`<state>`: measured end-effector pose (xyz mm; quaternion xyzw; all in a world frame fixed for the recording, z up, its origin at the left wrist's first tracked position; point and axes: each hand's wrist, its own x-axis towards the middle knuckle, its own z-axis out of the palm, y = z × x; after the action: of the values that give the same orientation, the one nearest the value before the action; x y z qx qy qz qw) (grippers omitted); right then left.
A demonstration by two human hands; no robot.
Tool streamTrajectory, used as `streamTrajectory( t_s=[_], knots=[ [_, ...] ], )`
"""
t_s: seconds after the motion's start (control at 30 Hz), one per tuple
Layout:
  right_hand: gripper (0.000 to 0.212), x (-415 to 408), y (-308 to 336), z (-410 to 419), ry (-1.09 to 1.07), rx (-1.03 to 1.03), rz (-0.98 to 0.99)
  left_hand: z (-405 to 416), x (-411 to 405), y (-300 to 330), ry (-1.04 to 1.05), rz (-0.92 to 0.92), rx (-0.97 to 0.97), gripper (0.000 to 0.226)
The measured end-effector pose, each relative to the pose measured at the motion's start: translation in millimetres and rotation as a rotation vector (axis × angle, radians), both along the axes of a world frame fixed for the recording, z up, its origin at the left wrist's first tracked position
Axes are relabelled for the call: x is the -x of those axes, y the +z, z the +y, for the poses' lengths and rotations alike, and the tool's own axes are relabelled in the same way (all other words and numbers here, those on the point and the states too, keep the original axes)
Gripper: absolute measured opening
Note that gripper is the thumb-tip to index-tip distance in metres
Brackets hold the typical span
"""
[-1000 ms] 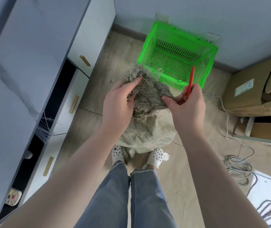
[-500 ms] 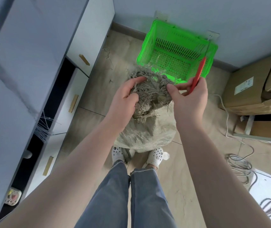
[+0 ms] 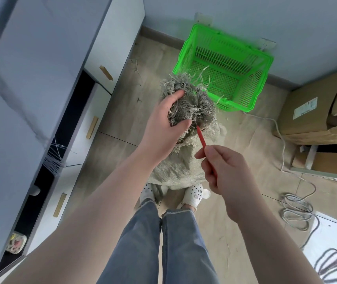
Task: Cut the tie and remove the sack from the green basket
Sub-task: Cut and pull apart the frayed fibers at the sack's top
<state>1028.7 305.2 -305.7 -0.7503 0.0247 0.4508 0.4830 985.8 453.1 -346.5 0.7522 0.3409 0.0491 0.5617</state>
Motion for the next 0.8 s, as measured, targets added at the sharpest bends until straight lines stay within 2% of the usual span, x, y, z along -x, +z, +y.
streamTrajectory(
  t_s=[0.23, 0.53, 0.6, 0.73, 0.8],
  knots=[
    [0.029, 0.8, 4.2, 6.6, -0.238, -0.099, 0.282, -0.1, 1.1, -3.7, 0.008, -0.026, -0.007, 0.061],
    [0.028, -2.9, 3.8, 20.1, -0.324, -0.203, 0.330, -5.6, 1.9, -8.0, 0.028, -0.058, 0.029, 0.057],
    [0.027, -4.2, 3.5, 23.8, -0.334, -0.244, 0.322, -7.4, 2.8, -10.9, 0.044, -0.104, 0.081, 0.049],
    [0.027, -5.9, 4.5, 28.2, -0.350, -0.309, 0.352, -12.2, 1.4, -12.4, 0.076, -0.130, 0.357, 0.022],
    [0.026, -6.6, 6.7, 28.7, -0.360, -0.317, 0.366, -13.6, -0.1, -13.1, 0.049, -0.102, 0.342, 0.016]
  ],
)
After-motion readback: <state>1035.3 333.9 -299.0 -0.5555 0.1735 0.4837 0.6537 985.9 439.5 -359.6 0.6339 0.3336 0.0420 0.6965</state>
